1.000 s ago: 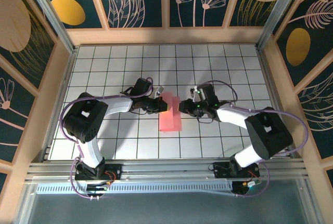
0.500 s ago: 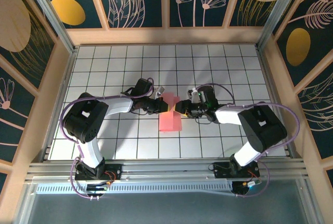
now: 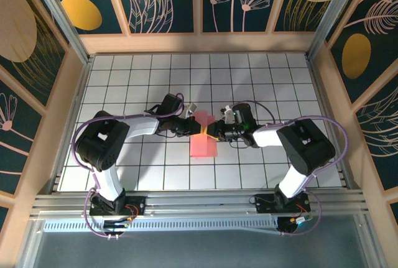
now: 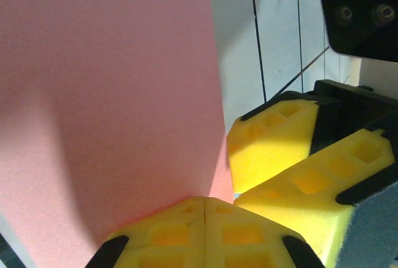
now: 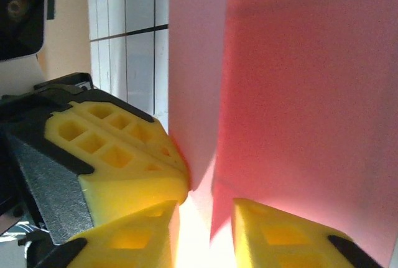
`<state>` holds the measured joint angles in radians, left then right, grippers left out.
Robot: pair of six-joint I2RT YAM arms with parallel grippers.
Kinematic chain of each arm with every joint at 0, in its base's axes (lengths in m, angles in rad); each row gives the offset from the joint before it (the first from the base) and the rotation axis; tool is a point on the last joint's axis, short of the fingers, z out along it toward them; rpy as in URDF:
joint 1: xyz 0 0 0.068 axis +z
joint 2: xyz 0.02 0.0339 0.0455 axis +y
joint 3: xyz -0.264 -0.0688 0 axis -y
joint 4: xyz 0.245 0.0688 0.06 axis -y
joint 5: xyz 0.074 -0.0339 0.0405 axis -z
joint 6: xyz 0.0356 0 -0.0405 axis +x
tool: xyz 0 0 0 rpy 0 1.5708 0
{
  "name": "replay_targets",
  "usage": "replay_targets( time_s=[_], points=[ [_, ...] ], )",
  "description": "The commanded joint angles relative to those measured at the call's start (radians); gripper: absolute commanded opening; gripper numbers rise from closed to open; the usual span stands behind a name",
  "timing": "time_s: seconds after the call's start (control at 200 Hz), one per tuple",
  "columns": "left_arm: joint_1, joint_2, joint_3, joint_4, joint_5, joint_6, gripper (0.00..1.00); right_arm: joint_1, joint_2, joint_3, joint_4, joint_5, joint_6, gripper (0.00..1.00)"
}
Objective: Fold a paper plane with a square sheet of paper (fold left side to right side)
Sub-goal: First fold in half a square sheet of paper at the center of the table.
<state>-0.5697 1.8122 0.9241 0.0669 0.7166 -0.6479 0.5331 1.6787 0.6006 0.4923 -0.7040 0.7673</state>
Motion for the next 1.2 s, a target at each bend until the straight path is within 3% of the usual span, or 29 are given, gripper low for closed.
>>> replay_targets(
  time_s=[0.0, 0.145, 0.32, 0.445, 0.581, 0.896, 1.191],
  points=[
    [-0.006, 0.007, 0.014, 0.004, -0.010, 0.007, 0.00, 0.008, 0.012, 0.025, 0.033, -0.011, 0.009, 0.17],
    [-0.007, -0.037, 0.019, -0.008, -0.046, 0.007, 0.00, 0.008, 0.002, 0.038, -0.043, 0.032, -0.021, 0.00],
    [-0.007, -0.137, 0.034, -0.091, -0.174, 0.030, 0.26, 0.008, -0.021, 0.068, -0.182, 0.131, -0.072, 0.00],
    [-0.006, -0.183, 0.028, -0.160, -0.295, 0.048, 0.35, 0.008, -0.024, 0.092, -0.256, 0.174, -0.095, 0.00],
    [-0.007, -0.197, -0.009, -0.171, -0.329, 0.038, 0.43, 0.008, -0.020, 0.107, -0.304, 0.190, -0.109, 0.00],
    [-0.015, -0.111, -0.015, -0.118, -0.267, -0.006, 0.51, 0.008, -0.017, 0.131, -0.370, 0.219, -0.125, 0.00],
    [-0.039, -0.006, 0.027, -0.133, -0.249, -0.006, 0.50, 0.008, -0.013, 0.142, -0.402, 0.239, -0.132, 0.00]
  ],
)
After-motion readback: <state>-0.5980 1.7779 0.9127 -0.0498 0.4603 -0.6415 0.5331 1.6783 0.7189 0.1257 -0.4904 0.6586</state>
